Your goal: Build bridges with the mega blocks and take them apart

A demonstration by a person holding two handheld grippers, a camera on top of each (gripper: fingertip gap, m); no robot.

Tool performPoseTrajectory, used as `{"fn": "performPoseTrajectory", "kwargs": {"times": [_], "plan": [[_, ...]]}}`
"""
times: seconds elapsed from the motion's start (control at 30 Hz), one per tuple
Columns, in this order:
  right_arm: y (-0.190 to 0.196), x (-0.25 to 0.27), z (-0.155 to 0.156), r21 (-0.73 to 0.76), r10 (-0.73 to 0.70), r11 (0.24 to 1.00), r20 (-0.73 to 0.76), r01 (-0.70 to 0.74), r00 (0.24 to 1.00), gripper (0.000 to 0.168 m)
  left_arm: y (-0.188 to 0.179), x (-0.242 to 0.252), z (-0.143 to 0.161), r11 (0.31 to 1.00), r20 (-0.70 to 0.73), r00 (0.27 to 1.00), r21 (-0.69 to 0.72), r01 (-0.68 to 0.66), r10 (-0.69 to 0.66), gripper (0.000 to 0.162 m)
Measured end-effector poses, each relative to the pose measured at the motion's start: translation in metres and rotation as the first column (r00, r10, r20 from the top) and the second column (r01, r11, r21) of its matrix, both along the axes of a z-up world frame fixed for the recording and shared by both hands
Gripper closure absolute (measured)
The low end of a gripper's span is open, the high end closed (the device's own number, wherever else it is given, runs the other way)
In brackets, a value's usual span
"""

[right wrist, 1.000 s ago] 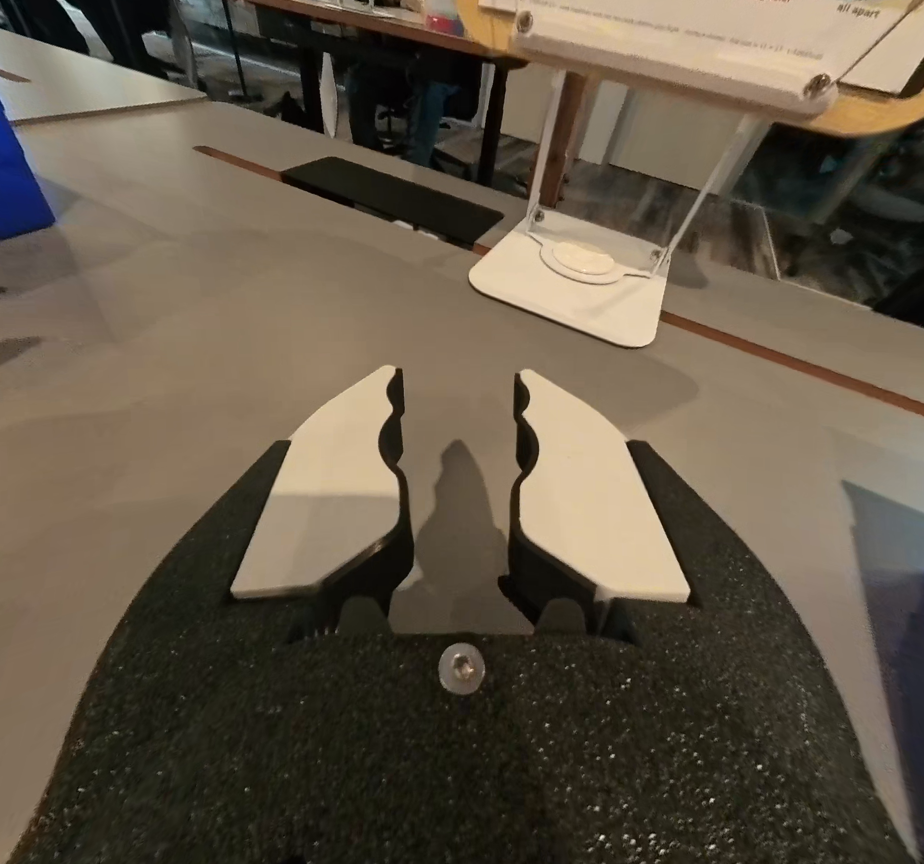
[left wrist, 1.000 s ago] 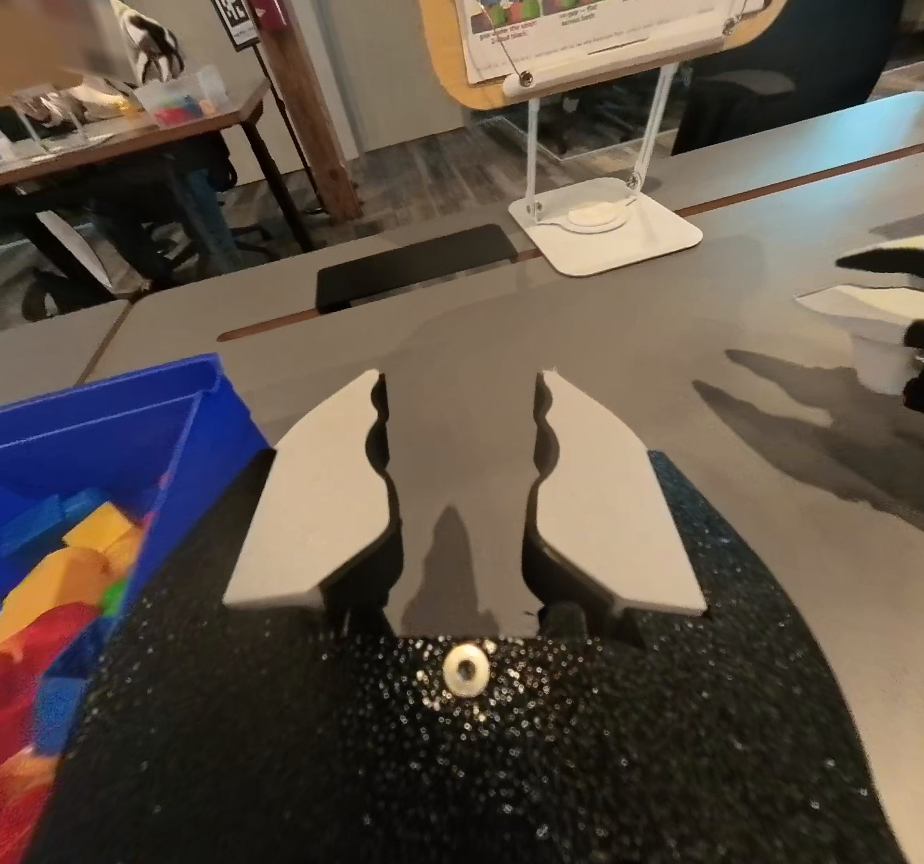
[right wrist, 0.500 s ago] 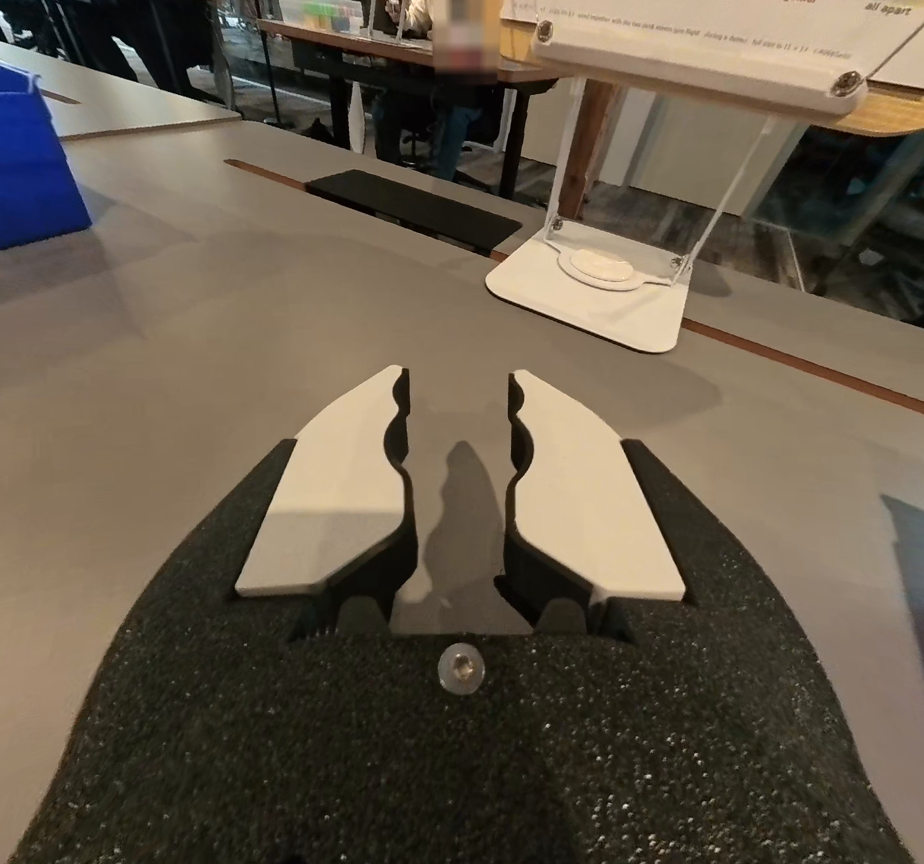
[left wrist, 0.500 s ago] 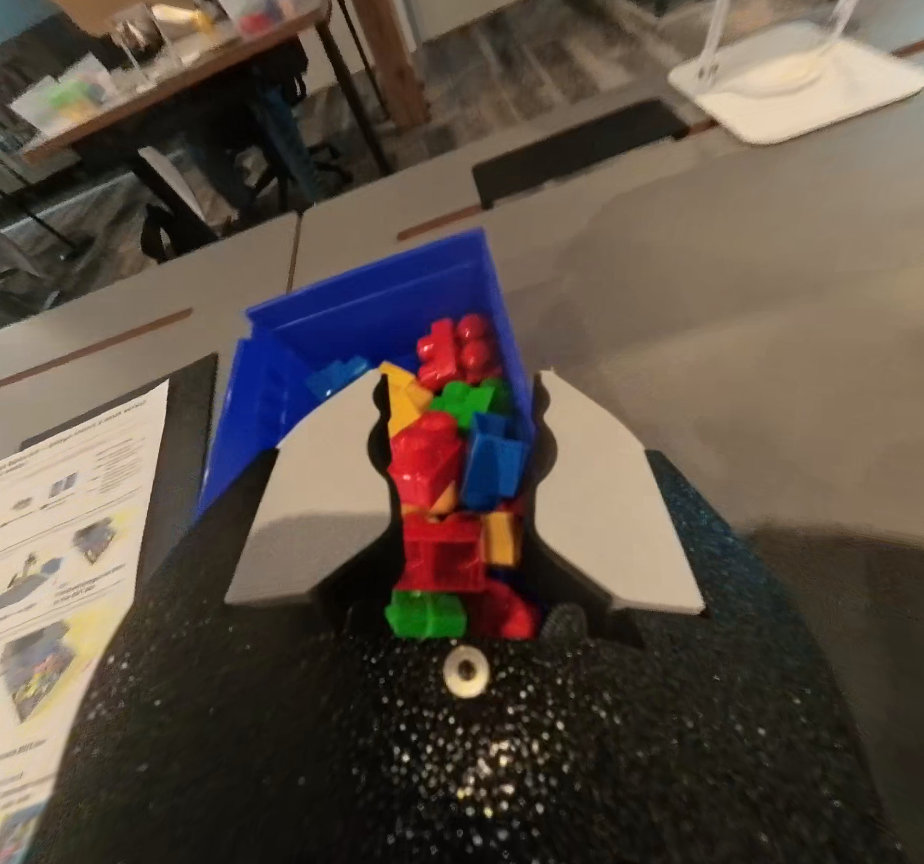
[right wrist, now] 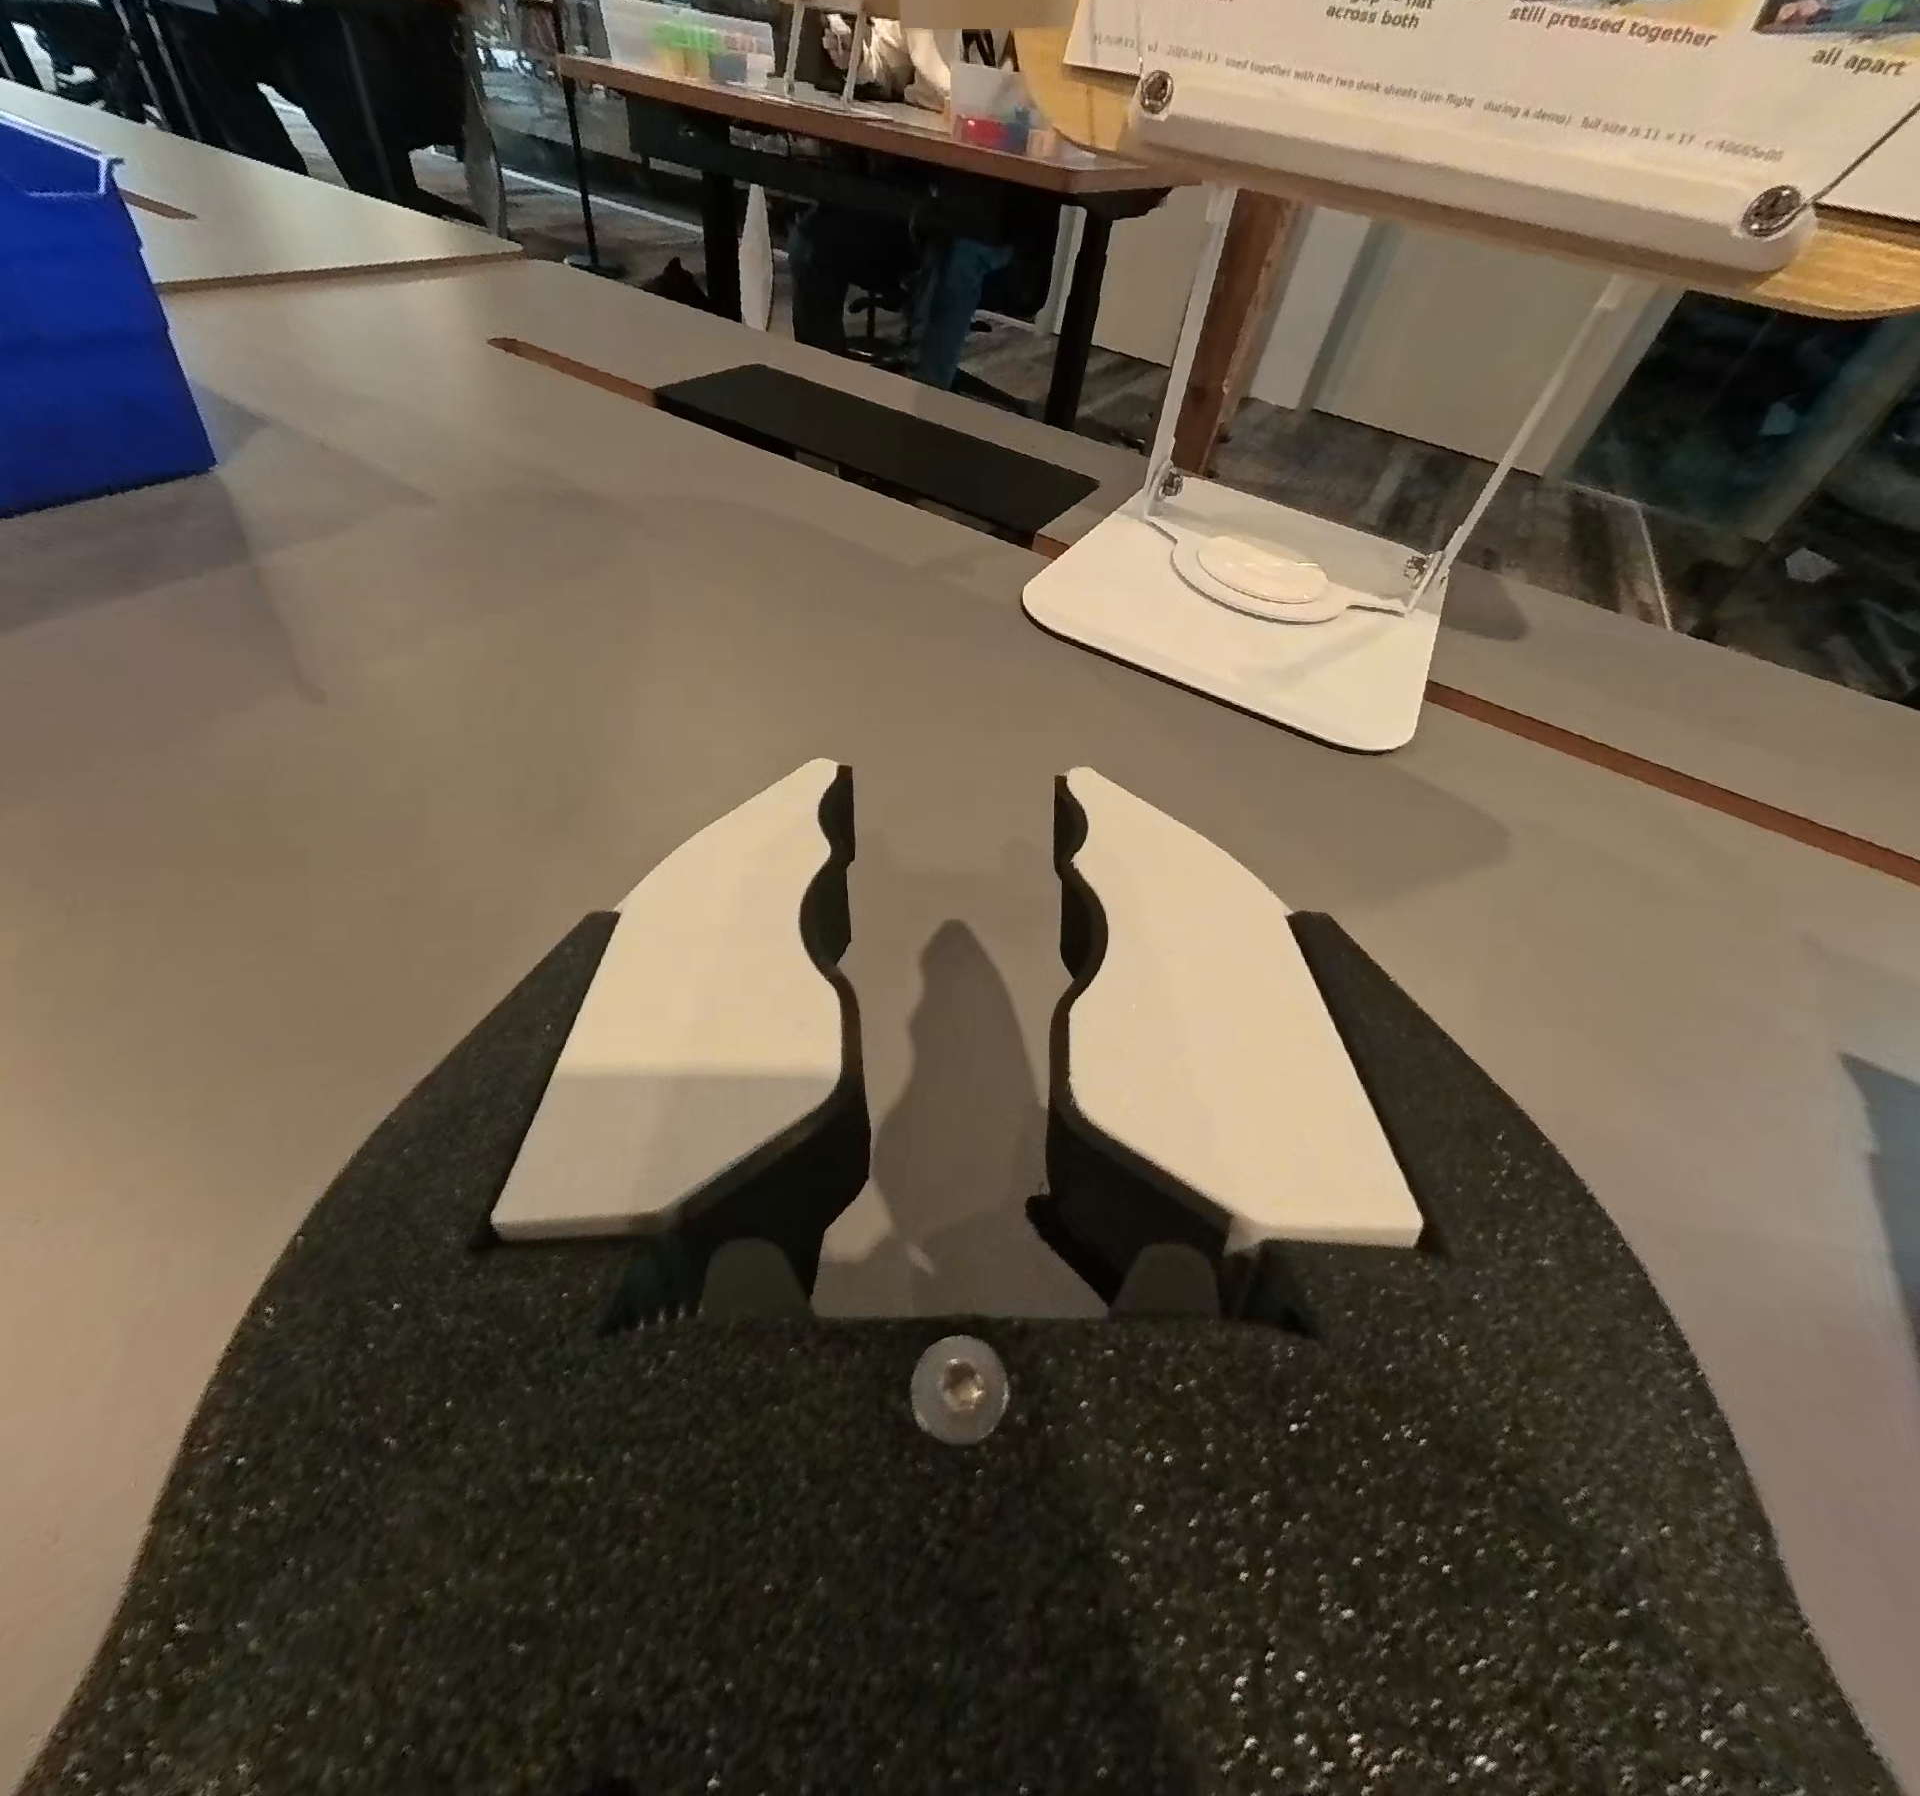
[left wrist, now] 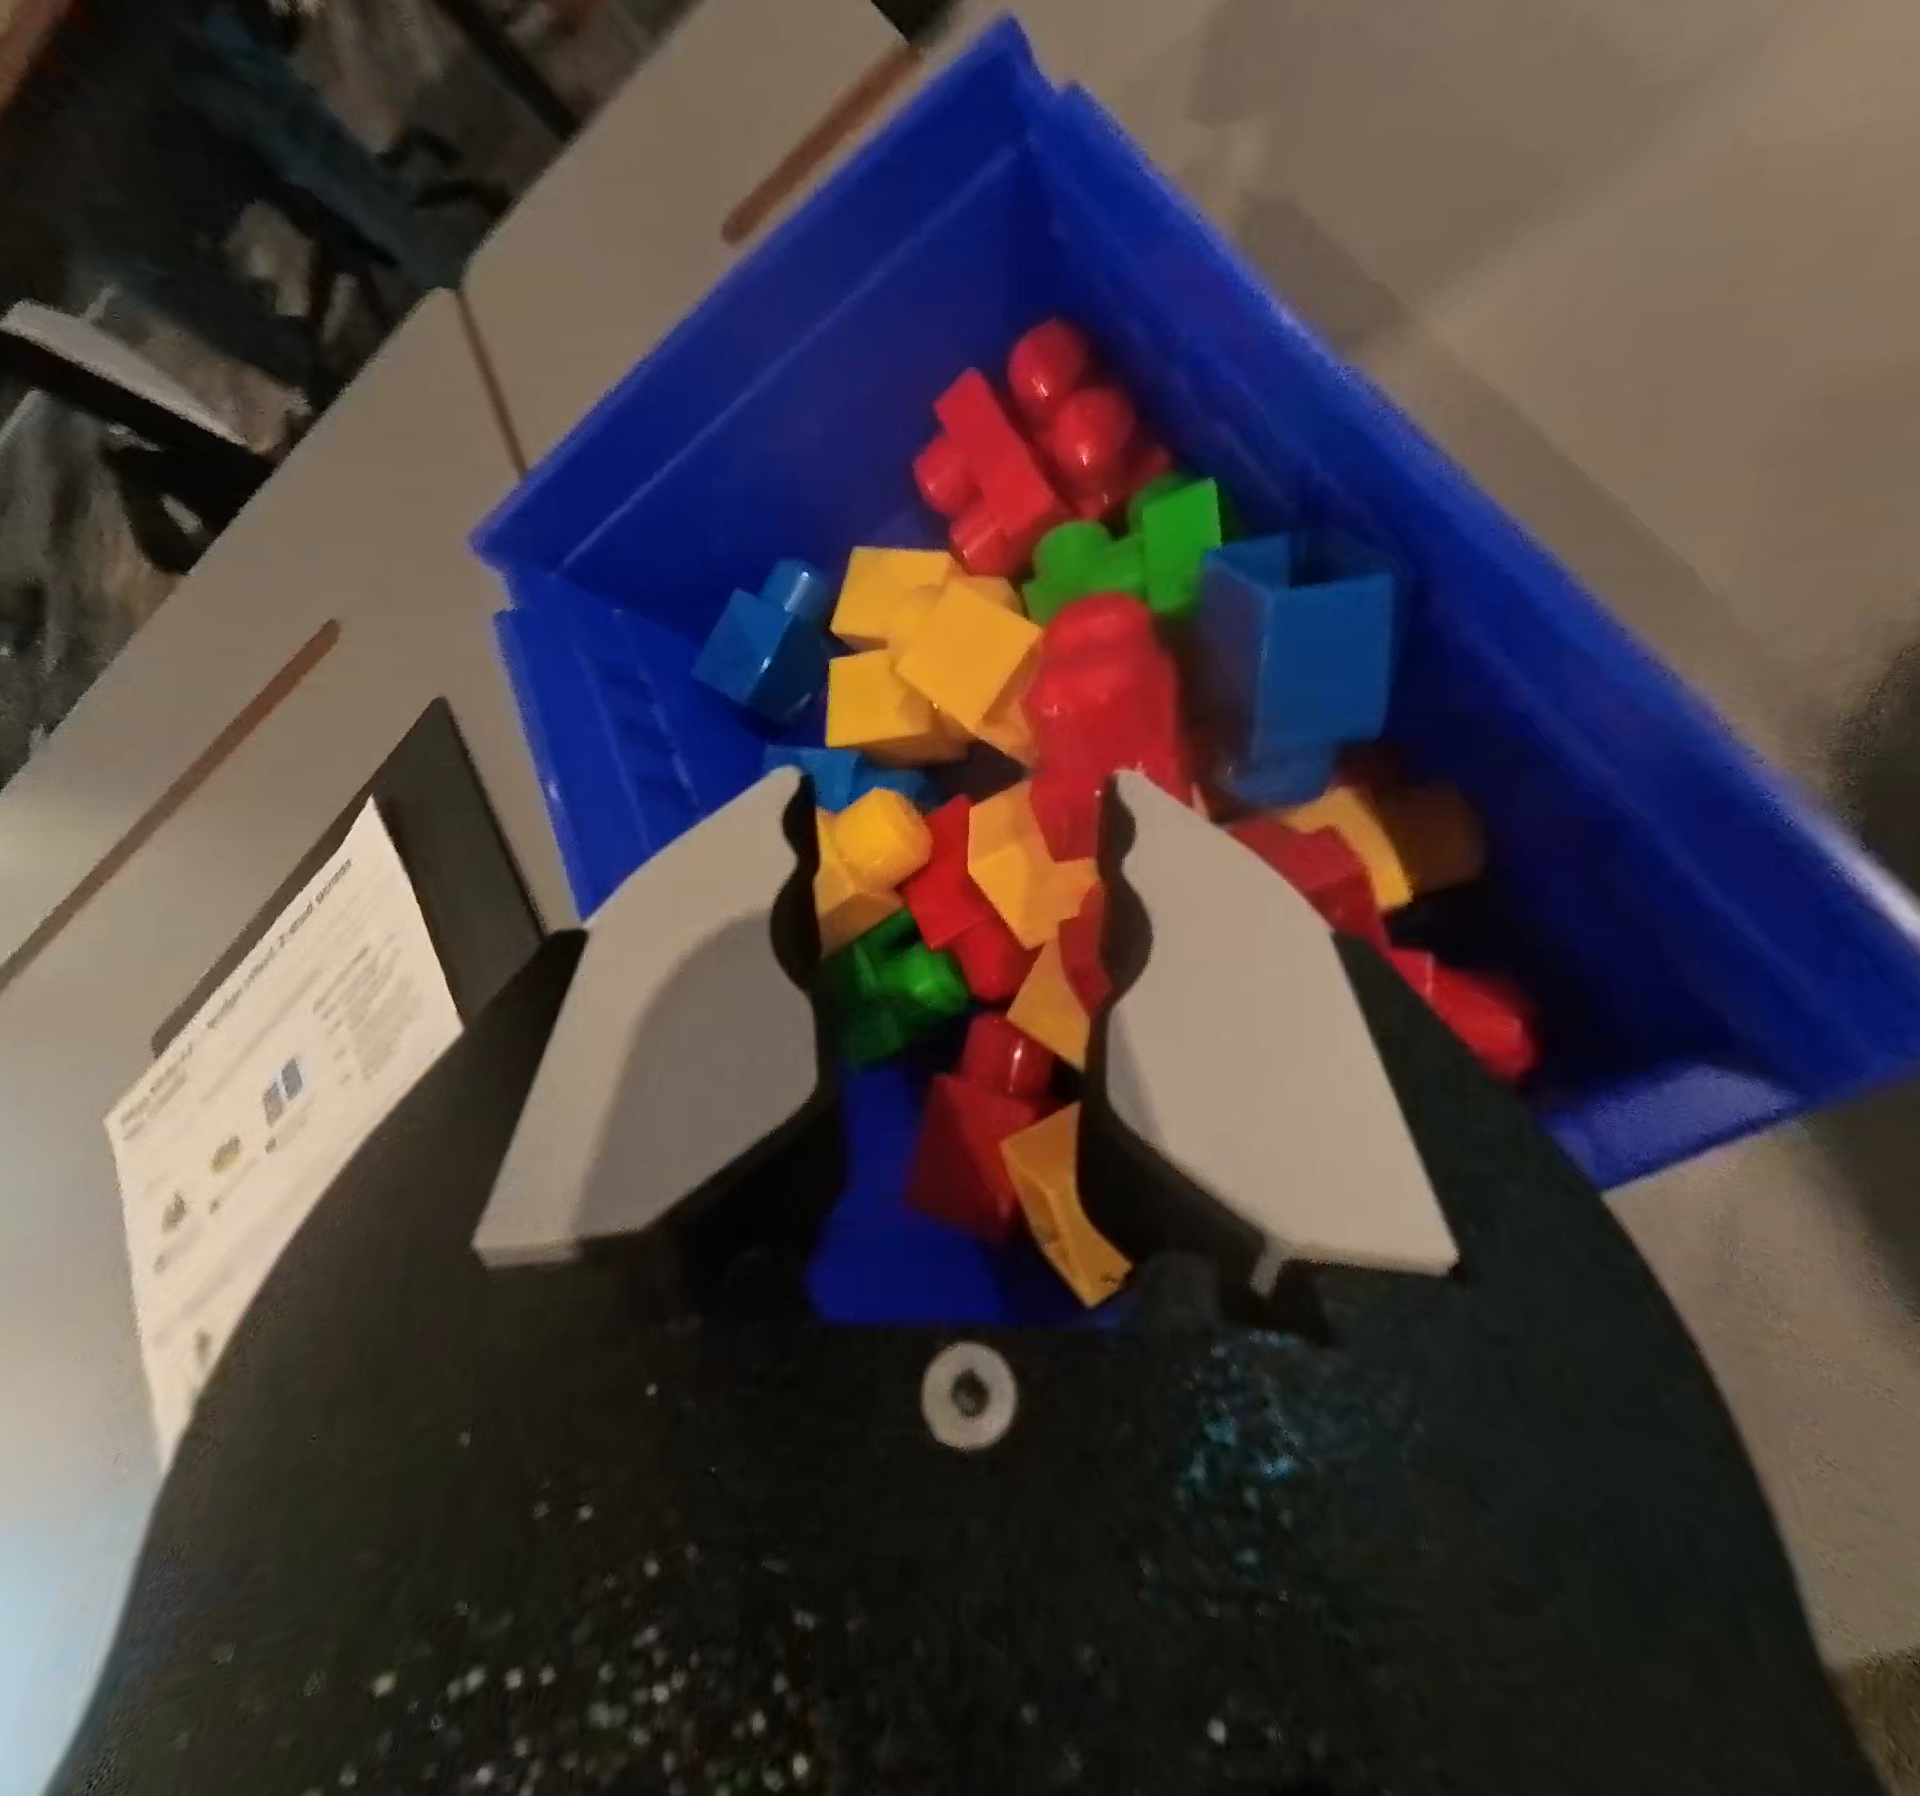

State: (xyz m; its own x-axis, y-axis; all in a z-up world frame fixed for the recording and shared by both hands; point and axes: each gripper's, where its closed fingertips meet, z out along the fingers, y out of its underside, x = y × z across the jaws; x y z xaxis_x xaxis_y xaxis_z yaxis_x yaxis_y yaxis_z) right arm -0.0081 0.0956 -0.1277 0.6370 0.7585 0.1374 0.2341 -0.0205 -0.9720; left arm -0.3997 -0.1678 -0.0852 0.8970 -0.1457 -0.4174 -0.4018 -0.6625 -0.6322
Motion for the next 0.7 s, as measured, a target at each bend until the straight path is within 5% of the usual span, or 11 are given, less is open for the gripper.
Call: {"fn": "performPoseTrajectory", "kwargs": {"times": [0.27, 0.43, 0.7], "plan": [[-0.001, -0.001, 0.000, 0.011, 0.001, 1.000, 0.008, -0.001, 1.000, 0.132, 0.004, -0.028, -0.024, 0.895, -0.019, 0.965, -0.379, 0.235, -0.261, 0.102], [-0.002, -0.002, 0.000, 0.014, 0.004, 1.000, 0.005, -0.004, 1.000, 0.133, -0.003, -0.052, -0.046, 0.746, -0.024, 0.947, -0.623, 0.236, -0.319, 0.093], [-0.001, -0.002, 0.000, 0.005, 0.004, 1.000, -0.001, -0.004, 1.000, 0.133, -0.004, -0.066, -0.063, 0.566, -0.031, 0.910, -0.791, 0.231, -0.414, 0.100]]}}
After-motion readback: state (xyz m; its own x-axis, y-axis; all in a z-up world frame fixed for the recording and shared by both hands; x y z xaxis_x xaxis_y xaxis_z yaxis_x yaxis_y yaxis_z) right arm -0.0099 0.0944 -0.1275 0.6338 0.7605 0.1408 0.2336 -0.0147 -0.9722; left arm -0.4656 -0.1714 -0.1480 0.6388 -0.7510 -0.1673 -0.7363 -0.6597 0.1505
